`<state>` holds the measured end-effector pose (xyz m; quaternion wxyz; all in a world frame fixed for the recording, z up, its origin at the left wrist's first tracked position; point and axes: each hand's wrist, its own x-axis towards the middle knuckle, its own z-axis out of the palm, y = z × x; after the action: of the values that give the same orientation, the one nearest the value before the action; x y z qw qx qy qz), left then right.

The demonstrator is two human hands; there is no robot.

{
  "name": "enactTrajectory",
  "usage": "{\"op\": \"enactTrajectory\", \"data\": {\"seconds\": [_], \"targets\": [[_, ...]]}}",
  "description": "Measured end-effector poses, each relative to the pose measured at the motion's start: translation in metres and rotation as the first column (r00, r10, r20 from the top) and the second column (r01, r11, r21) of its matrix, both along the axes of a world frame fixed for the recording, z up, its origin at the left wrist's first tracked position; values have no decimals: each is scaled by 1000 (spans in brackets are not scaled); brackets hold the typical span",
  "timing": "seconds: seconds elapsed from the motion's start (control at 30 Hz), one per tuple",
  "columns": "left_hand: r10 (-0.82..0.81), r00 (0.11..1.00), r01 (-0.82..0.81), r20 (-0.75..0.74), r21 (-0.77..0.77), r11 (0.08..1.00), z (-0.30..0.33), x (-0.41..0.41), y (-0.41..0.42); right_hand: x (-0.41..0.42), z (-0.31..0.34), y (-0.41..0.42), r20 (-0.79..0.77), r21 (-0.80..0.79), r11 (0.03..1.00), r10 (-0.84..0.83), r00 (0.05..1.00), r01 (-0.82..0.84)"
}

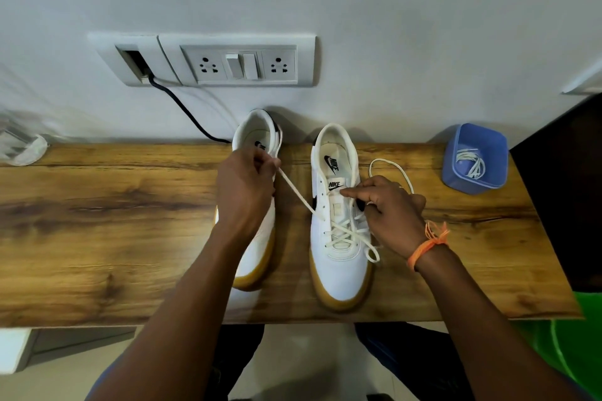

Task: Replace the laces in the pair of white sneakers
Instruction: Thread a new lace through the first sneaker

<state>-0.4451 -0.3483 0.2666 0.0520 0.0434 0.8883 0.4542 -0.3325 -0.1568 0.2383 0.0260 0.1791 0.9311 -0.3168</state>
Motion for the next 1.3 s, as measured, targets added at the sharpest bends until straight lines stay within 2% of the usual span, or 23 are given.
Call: {"op": "enactTrajectory", "data": {"seconds": [0.1,0.17,0.3,0.43,0.53,0.63,0.67,0.73,0.9,0.97,1.1,1.2,1.3], "targets": [[-151,959,187,238,-134,973,-5,8,8,-2,0,2,-3,-27,1000,-13,1000,13],[-224,923,284,314,-162,945,-9,12,13,-3,-1,3,-4,-36,999,-14,1000,14],[-405,834,478,375,-125,869,-16,21,22,-3,-4,2,-14,-43,999,-16,1000,15],[-463,830,537,310,-223,813,-22,27,27,-3,-4,2,-21,-50,999,-13,1000,12],[-393,886,443,248,-197,875,-18,17,19,-2,-2,3,-13,-52,998,-22,1000,21],[-118,992,123,46,-156,980,-4,2,3,-2,3,3,29,-16,999,-27,999,27],[-30,1000,29,-6,-135,990,1,-2,-2,-2,5,3,34,-15,1000,-24,999,25],[34,998,-41,-54,-119,992,3,-7,-6,-1,5,2,25,-30,999,-24,999,25],[-136,987,110,-91,-249,962,-9,3,6,-2,2,3,8,-48,998,-28,1000,29],[-261,958,219,-119,-284,933,-7,7,12,-2,3,2,13,-42,999,-28,1000,28],[-532,840,541,104,-230,809,-15,14,21,-2,3,3,6,-57,998,-33,999,34],[-617,763,646,193,-285,709,-22,17,22,-2,0,4,-10,-62,998,-31,999,30],[-640,743,669,198,-263,695,-23,16,23,-3,-2,5,-29,-61,998,-28,999,27]]}}
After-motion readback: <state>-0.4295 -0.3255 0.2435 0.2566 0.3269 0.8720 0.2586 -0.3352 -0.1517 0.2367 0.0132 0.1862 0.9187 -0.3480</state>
